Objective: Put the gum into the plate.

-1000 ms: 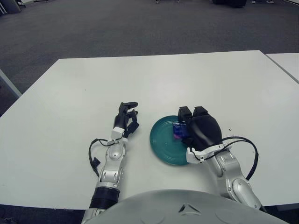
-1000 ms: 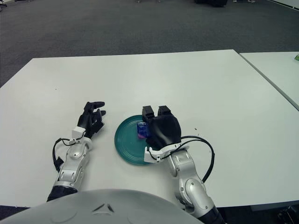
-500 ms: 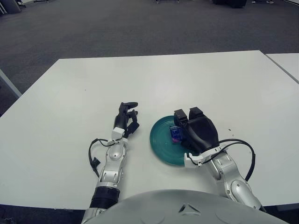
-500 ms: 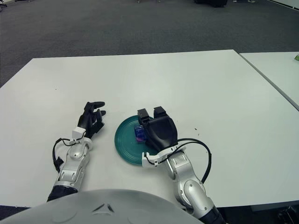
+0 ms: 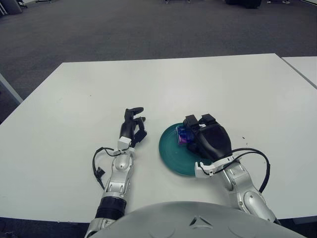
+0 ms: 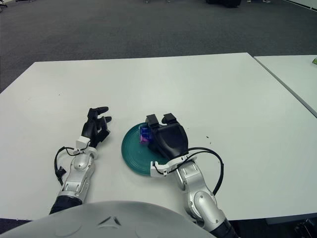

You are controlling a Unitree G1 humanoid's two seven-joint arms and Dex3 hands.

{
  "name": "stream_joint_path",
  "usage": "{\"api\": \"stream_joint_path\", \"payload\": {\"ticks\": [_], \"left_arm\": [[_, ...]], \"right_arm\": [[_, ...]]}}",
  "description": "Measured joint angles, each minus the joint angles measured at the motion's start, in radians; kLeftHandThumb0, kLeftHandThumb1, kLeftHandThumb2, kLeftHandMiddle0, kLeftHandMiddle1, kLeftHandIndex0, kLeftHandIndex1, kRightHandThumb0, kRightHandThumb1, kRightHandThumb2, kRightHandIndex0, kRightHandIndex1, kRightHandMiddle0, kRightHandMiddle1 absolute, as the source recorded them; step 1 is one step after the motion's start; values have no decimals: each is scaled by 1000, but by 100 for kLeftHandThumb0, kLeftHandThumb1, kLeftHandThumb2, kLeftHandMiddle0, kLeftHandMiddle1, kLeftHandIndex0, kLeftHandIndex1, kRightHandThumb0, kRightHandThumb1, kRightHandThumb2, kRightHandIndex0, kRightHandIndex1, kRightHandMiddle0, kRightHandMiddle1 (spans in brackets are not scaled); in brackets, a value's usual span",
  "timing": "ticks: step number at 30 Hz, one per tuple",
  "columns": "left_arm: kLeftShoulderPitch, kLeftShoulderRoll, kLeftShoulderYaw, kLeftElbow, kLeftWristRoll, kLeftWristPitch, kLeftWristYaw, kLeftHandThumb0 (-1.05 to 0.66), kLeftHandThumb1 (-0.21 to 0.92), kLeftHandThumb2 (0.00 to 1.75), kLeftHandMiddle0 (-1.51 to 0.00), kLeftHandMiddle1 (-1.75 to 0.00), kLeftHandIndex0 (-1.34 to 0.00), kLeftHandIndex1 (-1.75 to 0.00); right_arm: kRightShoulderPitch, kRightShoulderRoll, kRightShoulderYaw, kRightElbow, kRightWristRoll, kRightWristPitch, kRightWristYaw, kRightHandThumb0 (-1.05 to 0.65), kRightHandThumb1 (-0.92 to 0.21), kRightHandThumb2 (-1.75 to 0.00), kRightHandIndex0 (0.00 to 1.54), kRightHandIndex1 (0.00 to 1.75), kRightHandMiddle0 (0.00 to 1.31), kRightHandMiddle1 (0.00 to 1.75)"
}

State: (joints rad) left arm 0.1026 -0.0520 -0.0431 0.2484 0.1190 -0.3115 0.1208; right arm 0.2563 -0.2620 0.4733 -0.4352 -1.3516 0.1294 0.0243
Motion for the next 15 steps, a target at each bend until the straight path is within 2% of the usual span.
{"api": "stream_joint_path", "payload": {"ticks": [15], "left_arm": [[-4,14,-1,22,-39,-37,-58,-85,92,97,-25,-77,-9,-127]], "right_arm": [[-1,44,-16,0,12,18,-49,-89,-92,-82,35,45,0,76]]}}
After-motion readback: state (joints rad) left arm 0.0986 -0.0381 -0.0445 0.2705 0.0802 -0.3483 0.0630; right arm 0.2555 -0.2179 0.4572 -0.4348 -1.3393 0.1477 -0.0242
